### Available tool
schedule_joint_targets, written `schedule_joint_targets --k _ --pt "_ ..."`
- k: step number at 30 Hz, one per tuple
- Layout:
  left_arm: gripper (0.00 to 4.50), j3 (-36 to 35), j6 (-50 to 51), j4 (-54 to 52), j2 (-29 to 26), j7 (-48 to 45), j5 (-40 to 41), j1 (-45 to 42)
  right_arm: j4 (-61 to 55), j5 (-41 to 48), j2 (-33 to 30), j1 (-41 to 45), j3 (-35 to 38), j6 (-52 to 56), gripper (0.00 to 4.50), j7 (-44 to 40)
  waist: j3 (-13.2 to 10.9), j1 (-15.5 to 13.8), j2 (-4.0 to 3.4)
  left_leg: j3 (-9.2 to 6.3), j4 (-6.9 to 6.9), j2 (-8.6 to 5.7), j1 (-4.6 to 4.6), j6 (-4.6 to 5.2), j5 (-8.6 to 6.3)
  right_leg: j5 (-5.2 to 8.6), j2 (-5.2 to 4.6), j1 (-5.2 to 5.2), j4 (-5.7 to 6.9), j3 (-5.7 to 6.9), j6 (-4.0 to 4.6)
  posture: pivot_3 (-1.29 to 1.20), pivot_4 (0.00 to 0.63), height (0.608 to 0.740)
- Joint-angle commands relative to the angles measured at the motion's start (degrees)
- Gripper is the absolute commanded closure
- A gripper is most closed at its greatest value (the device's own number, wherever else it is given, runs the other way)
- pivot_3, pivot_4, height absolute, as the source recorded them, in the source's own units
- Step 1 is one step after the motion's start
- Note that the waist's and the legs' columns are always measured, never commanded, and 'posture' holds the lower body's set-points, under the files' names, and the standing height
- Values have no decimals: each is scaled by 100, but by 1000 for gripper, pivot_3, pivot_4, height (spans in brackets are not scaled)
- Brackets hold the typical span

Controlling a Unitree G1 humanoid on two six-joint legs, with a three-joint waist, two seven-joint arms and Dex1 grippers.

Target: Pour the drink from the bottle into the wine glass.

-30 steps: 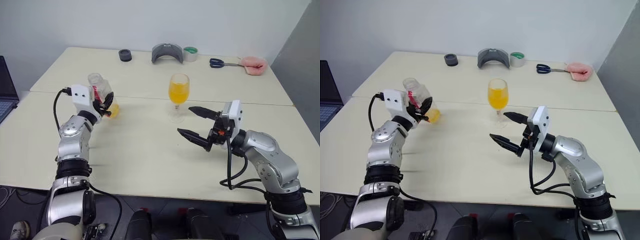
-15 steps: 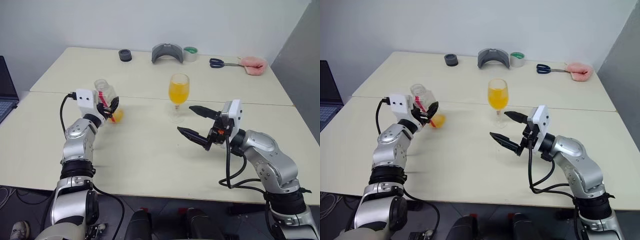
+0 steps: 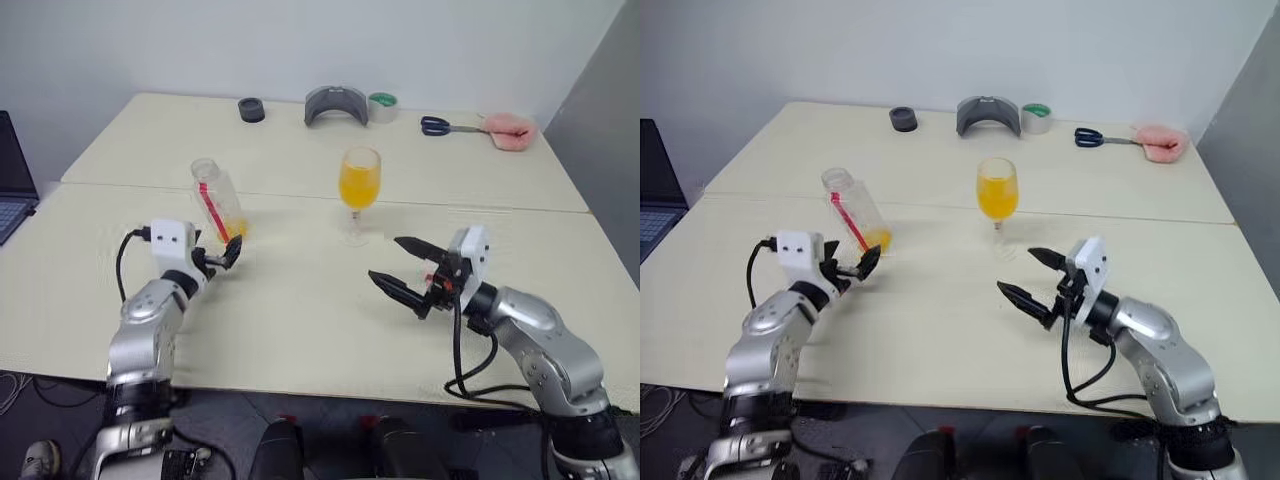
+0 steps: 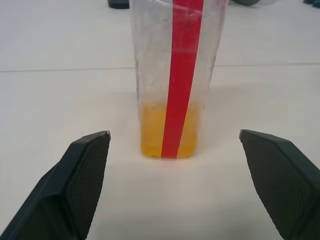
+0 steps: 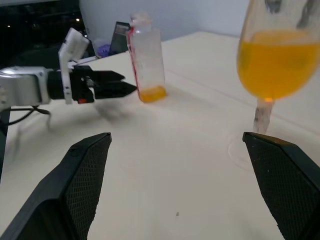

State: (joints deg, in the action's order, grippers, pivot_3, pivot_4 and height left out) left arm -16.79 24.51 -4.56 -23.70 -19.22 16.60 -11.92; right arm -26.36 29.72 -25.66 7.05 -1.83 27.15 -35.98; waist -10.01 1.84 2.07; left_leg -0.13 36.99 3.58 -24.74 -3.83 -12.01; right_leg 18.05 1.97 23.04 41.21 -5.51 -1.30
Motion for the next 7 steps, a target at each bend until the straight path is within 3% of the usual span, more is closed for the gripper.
schedule_joint_targets --k 1,7 --pt "45 -202 533 -1300 33 338 150 513 -402 -378 123 -193 168 -1 0 690 1 9 1 0 0 0 1 0 0 -1 0 0 -1 -1 -2 0 150 740" --pt "45 -133 1028 -2714 381 892 -58 1822 -251 -1507 1012 -366 232 173 0 2632 11 59 4 4 -5 4 11 0 0 0 4 -2 0 -8 -4 0 150 740"
